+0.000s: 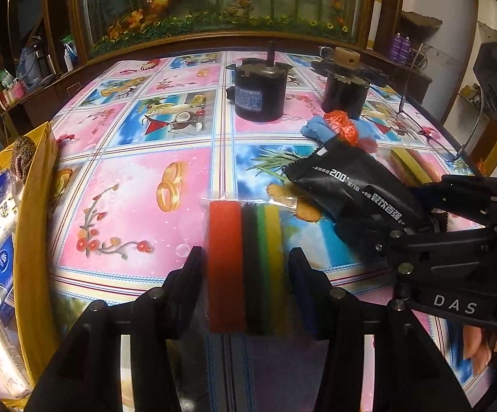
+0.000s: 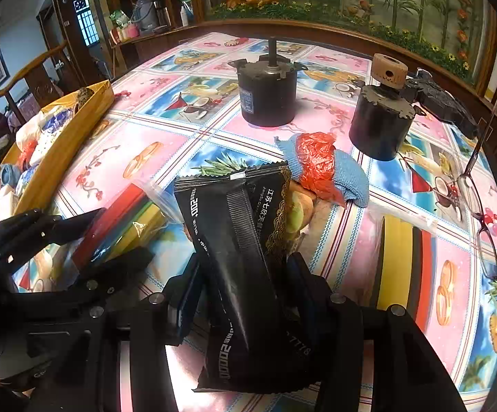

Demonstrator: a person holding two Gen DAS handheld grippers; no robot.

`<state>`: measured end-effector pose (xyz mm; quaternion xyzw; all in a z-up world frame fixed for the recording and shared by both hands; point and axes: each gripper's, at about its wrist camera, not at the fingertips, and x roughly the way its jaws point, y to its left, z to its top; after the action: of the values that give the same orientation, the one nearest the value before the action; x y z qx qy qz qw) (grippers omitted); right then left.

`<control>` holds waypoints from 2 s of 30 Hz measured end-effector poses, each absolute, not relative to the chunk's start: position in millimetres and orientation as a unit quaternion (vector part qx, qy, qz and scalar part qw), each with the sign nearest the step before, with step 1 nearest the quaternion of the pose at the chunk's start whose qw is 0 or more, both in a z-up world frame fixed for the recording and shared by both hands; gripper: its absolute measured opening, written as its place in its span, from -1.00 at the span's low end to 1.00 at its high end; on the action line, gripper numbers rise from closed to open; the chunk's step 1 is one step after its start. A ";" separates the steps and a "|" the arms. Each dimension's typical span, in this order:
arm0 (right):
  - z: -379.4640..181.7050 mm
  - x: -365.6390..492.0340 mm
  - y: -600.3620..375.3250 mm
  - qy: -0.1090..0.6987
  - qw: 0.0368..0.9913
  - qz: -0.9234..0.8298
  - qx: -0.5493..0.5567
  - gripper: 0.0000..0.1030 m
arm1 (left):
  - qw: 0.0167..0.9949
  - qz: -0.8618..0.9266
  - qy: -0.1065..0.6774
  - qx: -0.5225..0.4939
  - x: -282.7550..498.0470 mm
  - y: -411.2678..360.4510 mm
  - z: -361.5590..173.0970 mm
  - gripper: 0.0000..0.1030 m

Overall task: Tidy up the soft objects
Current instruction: 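Grasp the black snack pouch with the right tool while the left tool grasps the striped sponge pack, then lift the sponge pack with the left tool while the right tool lifts the black pouch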

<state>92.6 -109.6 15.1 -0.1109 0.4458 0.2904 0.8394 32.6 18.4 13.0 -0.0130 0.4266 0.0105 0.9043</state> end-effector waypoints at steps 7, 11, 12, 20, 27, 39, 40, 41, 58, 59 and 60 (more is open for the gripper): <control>13.1 97.3 -109.9 0.459 0.839 0.267 -0.121 0.58 | 0.904 0.035 0.426 -0.018 35.3 28.3 13.0 -0.06; 16.0 93.4 -109.8 0.450 0.841 0.273 -0.122 -0.01 | 0.904 0.040 0.425 -0.018 36.4 31.1 13.2 -0.12; 17.1 92.6 -110.1 0.449 0.843 0.272 -0.122 -0.01 | 0.904 0.040 0.425 -0.019 36.2 31.4 13.4 -0.16; 25.1 88.4 -112.9 0.428 0.851 0.288 -0.094 -0.09 | 0.907 0.045 0.417 -0.036 33.8 37.9 15.0 -0.30; 27.5 88.8 -111.8 0.422 0.855 0.289 -0.087 -0.09 | 0.924 0.058 0.374 -0.053 26.5 43.3 26.8 -0.30; 41.0 79.1 -113.2 0.386 0.869 0.300 -0.074 -0.08 | 0.940 0.119 0.316 -0.044 15.5 51.5 42.3 -0.29; 41.9 78.2 -112.6 0.383 0.871 0.300 -0.074 -0.08 | 0.941 0.121 0.314 -0.043 15.5 51.5 42.7 -0.29; 42.7 77.4 -111.9 0.381 0.872 0.299 -0.074 -0.08 | 0.941 0.122 0.314 -0.042 15.6 51.6 42.8 -0.29; 42.7 74.2 -106.5 0.379 0.874 0.296 -0.074 -0.08 | 0.943 0.130 0.303 -0.033 10.1 49.3 46.6 -0.29; 42.7 74.2 -106.5 0.379 0.874 0.296 -0.073 -0.08 | 0.944 0.131 0.302 -0.032 10.2 49.1 47.0 -0.29; 42.4 74.4 -106.3 0.380 0.873 0.297 -0.074 -0.08 | 0.944 0.132 0.301 -0.031 10.2 48.7 47.4 -0.29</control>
<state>74.4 -106.3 42.4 -0.0735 0.3795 0.2965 0.8733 10.2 48.7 47.4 -0.0306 0.3012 0.1316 0.9439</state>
